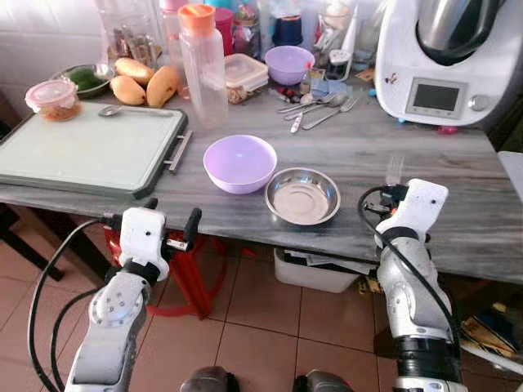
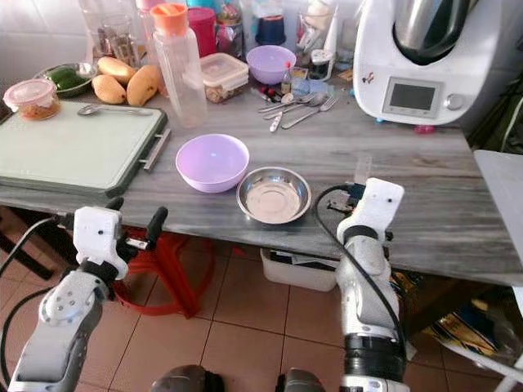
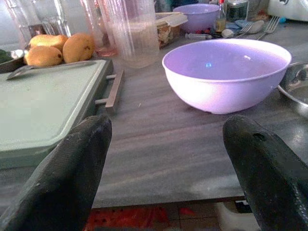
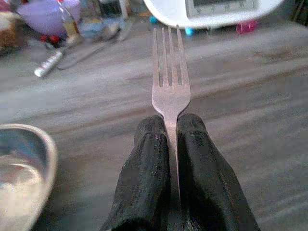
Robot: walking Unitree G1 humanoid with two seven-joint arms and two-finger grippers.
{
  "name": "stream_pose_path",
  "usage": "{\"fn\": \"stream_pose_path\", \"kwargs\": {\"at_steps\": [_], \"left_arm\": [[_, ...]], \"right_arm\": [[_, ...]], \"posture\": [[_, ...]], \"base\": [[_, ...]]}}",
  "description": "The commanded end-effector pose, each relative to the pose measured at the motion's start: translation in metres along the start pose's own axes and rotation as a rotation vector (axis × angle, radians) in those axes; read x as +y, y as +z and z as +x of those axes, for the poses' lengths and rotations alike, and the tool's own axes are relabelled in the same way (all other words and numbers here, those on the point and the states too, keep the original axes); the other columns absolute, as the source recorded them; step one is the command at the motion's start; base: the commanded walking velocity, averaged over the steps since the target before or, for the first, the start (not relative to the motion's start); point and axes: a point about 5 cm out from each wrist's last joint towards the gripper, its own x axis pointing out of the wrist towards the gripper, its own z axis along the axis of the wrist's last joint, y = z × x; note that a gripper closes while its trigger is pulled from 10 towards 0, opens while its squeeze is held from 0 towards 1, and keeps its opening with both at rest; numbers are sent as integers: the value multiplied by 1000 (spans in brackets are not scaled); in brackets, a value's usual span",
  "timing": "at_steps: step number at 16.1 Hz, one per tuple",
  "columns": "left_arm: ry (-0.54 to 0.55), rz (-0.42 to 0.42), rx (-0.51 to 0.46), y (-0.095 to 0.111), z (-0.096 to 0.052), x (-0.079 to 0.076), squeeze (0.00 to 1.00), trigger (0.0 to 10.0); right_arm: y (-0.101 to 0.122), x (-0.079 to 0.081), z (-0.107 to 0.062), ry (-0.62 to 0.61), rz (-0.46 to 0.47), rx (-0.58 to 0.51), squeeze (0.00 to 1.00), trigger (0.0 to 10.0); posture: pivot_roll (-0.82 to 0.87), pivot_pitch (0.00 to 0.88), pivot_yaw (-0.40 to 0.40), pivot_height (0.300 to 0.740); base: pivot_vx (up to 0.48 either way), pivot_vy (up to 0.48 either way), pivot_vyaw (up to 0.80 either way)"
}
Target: Setting the table
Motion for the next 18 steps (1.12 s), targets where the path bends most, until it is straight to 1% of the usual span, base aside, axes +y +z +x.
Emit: {"fn": "stream_pose_path", "kwargs": {"at_steps": [1,3,4,6,10,12,13,15,18], "left_arm": [[-1,7,-1,3,-2,4,0,10000],[-13,14,16,3,-5,5,0,10000],[-17,16,19,3,-6,5,0,10000],[-45,22,24,5,-6,3,0,10000],[-46,24,30,6,-7,4,0,10000],[-48,23,36,7,-7,3,0,10000],[-48,23,36,7,-7,3,0,10000],[-47,21,38,7,-7,2,0,10000],[-46,18,41,6,-6,2,0,10000]], "right_arm": [[0,-1,2,-12,10,12,0,10000],[-5,-4,10,-37,47,63,0,10000],[-5,-4,13,-47,60,71,0,10000],[-3,2,21,-40,80,83,0,10000],[-4,12,29,-3,104,118,0,10000],[-10,23,26,43,103,165,0,10000],[-12,24,25,57,97,177,0,10000],[-18,24,21,76,81,209,0,10000],[-23,19,17,79,47,236,0,10000]], "posture": [[82,75,35,740],[90,91,47,740],[93,94,47,740],[100,104,52,740],[105,112,55,740],[106,115,51,740],[106,115,51,740],[102,116,48,740],[96,113,44,740]], "base": [[0,0,0],[0,0,0],[0,0,0],[0,0,0],[0,0,0],[0,0,0],[0,0,0],[0,0,0],[0,0,0]]}}
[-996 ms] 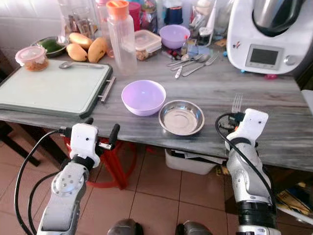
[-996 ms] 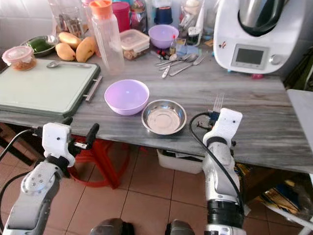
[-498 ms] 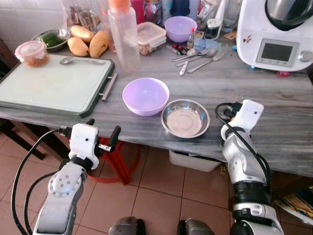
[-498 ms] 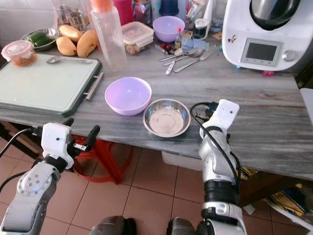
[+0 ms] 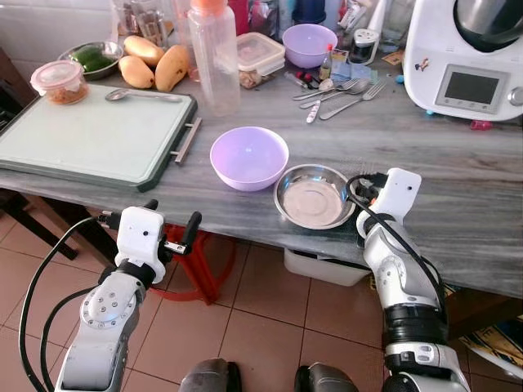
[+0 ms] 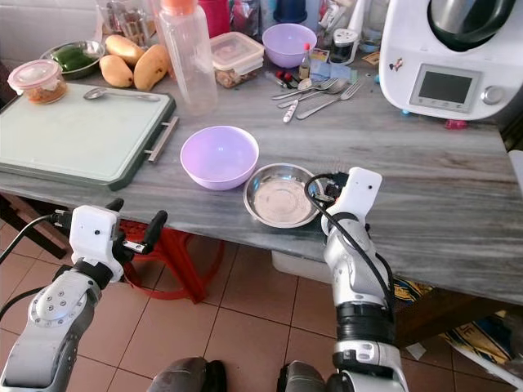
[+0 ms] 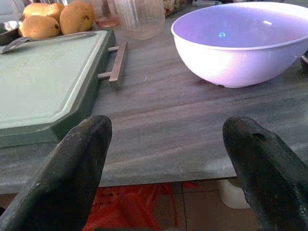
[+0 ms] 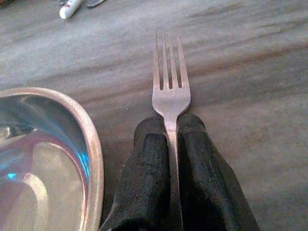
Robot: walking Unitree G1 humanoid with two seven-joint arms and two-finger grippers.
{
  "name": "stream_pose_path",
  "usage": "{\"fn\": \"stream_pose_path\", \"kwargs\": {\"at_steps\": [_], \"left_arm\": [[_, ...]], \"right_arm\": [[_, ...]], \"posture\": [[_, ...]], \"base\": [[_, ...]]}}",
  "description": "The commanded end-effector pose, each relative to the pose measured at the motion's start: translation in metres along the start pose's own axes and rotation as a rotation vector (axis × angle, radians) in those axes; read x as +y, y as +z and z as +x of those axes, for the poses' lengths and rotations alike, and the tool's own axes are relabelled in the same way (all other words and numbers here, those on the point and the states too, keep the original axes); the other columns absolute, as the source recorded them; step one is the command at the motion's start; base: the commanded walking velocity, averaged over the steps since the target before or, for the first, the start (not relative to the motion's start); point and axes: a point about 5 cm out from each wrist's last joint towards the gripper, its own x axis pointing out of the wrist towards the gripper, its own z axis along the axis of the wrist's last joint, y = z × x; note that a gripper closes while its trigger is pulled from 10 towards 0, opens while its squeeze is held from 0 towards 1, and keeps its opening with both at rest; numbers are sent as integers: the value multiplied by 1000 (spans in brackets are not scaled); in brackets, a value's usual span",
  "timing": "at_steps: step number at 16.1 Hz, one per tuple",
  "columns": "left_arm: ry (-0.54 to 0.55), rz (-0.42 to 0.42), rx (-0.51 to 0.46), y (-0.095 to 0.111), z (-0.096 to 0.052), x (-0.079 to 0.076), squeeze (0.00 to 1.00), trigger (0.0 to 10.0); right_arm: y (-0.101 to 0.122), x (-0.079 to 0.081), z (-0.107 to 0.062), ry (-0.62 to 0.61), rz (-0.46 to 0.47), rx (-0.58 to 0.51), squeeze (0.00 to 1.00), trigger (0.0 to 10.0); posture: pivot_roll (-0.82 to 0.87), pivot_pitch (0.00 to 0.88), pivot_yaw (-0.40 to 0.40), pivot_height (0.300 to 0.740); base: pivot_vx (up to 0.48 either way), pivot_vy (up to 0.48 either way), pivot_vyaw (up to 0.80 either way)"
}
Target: Setting the table
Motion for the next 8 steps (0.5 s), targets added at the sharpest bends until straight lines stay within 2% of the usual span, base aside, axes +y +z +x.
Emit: {"fn": "stream_pose_path", "kwargs": {"at_steps": [1,4,8], "left_arm": [[-1,3,-3,3,0,0,0,10000],[0,1,-4,2,2,0,0,10000],[-1,4,-1,2,4,1,0,10000]], "right_arm": [[-18,-7,-3,-15,-26,86,0,10000],[-21,-16,-6,-24,-57,108,0,10000],[-24,-16,-5,-11,-71,128,0,10000]], "posture": [[94,112,43,740],[90,108,44,740],[92,104,47,740]], "base": [[0,0,0],[0,0,0],[0,0,0]]}}
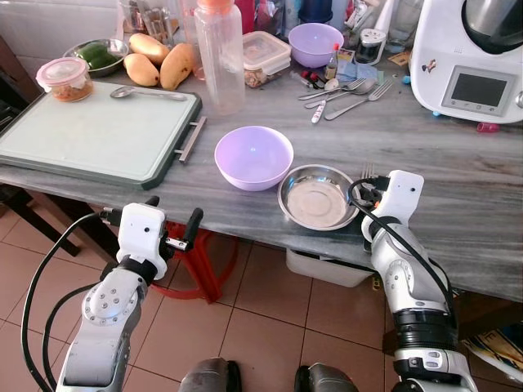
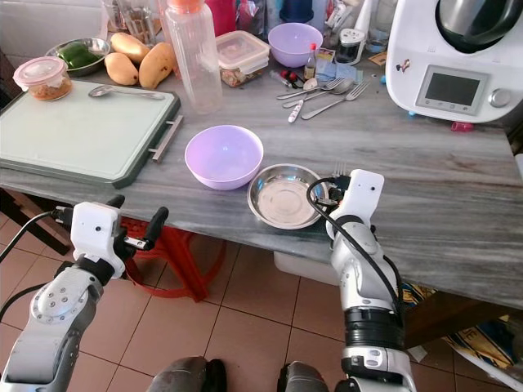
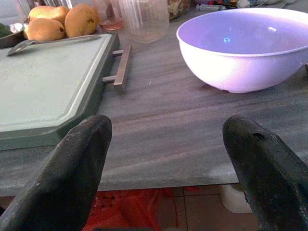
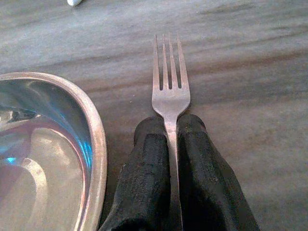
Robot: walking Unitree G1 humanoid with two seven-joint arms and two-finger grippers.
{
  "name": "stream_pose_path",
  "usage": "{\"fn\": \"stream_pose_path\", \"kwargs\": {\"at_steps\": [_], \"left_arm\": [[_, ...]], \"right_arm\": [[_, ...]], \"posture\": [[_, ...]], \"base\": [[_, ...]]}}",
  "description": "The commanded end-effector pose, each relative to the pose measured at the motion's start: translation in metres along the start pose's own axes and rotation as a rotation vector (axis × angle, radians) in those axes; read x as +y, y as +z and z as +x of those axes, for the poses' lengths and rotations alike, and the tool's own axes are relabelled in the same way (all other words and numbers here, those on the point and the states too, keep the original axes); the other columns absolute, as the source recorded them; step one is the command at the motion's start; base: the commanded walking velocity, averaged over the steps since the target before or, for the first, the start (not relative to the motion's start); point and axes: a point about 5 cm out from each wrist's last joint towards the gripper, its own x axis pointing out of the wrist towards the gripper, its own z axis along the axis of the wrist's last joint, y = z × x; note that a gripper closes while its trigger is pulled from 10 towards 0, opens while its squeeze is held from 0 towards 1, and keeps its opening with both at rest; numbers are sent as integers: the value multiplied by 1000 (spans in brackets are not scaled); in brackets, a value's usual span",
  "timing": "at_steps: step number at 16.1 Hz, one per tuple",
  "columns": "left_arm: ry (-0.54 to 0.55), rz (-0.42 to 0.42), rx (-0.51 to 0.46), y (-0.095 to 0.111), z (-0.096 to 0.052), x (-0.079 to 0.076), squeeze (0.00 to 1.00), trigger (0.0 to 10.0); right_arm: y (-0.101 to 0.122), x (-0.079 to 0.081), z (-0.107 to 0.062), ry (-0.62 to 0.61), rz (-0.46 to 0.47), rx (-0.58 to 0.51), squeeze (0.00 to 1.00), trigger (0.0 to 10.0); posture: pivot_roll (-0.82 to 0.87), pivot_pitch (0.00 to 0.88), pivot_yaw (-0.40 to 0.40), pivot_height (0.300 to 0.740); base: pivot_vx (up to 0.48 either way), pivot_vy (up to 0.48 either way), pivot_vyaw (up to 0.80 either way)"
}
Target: Setting the table
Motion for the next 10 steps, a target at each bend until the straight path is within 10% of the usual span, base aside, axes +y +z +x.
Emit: {"fn": "stream_pose_path", "kwargs": {"at_steps": [1,2,3,4,10], "left_arm": [[4,7,15,-2,0,2,0,10000],[4,8,15,-2,0,2,0,10000],[4,9,16,-2,0,2,0,10000],[4,11,17,-2,0,2,0,10000],[6,14,18,-2,2,1,0,10000]], "right_arm": [[-24,-6,-2,-20,-36,109,0,10000],[-25,-6,-2,-27,-44,107,0,10000],[-26,-6,-2,-22,-31,113,341,10000],[-26,-6,-2,-25,-29,113,1000,10000],[-26,-10,-4,-34,-34,105,1000,10000]], "posture": [[94,103,47,740],[94,103,47,740],[95,104,49,740],[95,103,48,740],[91,100,47,740]], "base": [[0,0,0],[0,0,0],[0,0,0],[0,0,0],[0,0,0]]}}
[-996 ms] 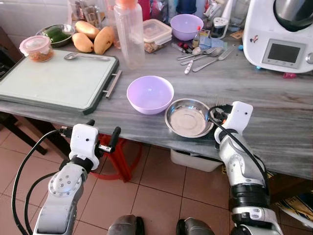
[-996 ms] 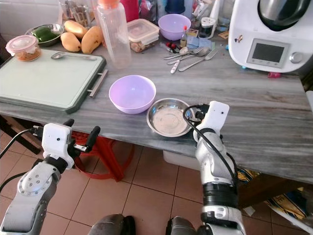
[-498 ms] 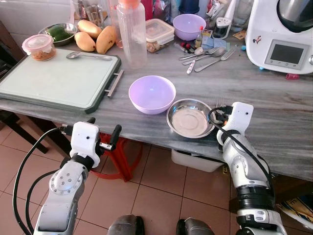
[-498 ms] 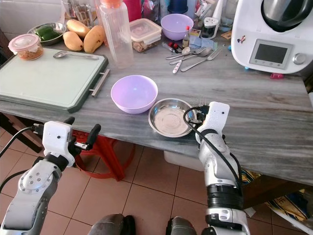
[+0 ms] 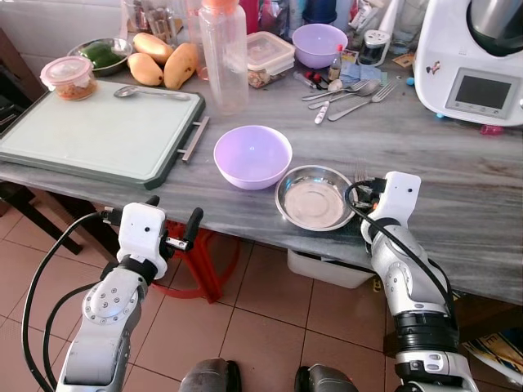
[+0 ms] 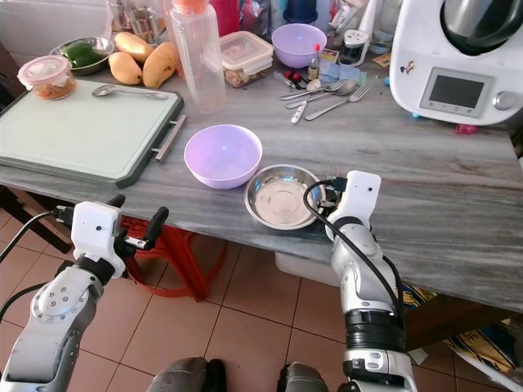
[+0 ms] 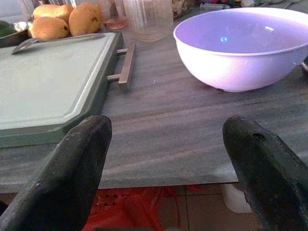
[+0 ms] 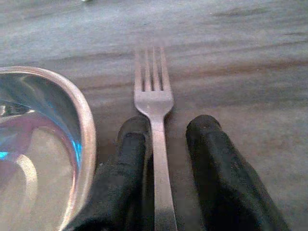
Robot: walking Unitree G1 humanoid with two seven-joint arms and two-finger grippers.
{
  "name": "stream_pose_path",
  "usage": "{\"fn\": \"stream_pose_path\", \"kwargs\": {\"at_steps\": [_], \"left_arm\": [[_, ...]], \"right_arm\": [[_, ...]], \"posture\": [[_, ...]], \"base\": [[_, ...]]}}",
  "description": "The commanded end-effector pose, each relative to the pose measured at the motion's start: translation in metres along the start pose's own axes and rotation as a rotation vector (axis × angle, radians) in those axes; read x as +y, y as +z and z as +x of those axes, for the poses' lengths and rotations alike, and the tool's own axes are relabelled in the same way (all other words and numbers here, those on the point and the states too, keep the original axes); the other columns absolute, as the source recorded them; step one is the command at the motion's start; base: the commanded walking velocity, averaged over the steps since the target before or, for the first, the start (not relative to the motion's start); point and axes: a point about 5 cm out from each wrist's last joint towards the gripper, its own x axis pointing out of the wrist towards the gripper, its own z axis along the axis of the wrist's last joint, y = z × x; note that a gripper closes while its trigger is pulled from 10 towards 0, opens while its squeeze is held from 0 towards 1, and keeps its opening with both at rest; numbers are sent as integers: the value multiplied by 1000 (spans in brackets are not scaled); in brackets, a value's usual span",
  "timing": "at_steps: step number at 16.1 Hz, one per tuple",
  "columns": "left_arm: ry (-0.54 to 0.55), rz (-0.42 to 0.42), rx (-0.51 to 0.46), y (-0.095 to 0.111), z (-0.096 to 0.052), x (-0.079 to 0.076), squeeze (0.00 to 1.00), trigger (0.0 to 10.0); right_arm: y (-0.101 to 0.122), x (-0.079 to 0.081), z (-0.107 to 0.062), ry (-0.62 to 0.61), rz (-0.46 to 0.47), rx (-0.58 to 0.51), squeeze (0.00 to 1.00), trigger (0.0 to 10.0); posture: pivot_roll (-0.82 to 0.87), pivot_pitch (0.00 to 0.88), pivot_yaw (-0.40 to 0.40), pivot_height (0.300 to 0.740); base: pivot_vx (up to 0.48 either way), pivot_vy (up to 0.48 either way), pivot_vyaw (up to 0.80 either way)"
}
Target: Setting the table
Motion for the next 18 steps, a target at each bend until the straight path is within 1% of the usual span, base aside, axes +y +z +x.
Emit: {"fn": "stream_pose_path", "kwargs": {"at_steps": [1,3,5,9,11,13,15,17,18], "left_arm": [[6,12,16,-2,1,1,0,10000],[8,11,15,-2,2,1,0,10000],[11,10,10,-2,2,1,0,10000],[14,8,4,-1,2,1,0,10000],[12,8,1,-1,3,0,0,10000],[11,5,-2,-1,4,0,0,10000],[10,5,-9,0,4,0,0,10000],[10,2,-19,1,4,0,0,10000],[6,1,-23,1,4,-1,0,10000]], "right_arm": [[-22,-9,-2,-37,-14,102,1000,10000],[-20,-11,-2,-43,-17,90,1000,10000],[-15,-15,-4,-76,-30,55,1000,10000],[-9,-19,-11,-124,-7,7,1000,10000],[-9,-20,-15,-138,-3,-5,1000,10000],[-12,-22,-17,-145,-3,7,1000,10000],[-13,-27,-21,-185,3,-3,1000,10000],[-8,-28,-25,-192,33,-57,1000,10000],[-4,-28,-28,-191,79,-108,1000,10000]], "posture": [[90,100,46,740],[89,96,43,740],[89,93,41,740],[86,86,37,740],[82,82,37,740],[81,78,37,740],[80,75,36,740],[77,73,36,740],[76,73,35,740]], "base": [[0,0,0],[0,0,0],[0,0,0],[0,0,0],[0,0,0],[0,0,0],[0,0,0],[0,0,0],[0,0,0]]}}
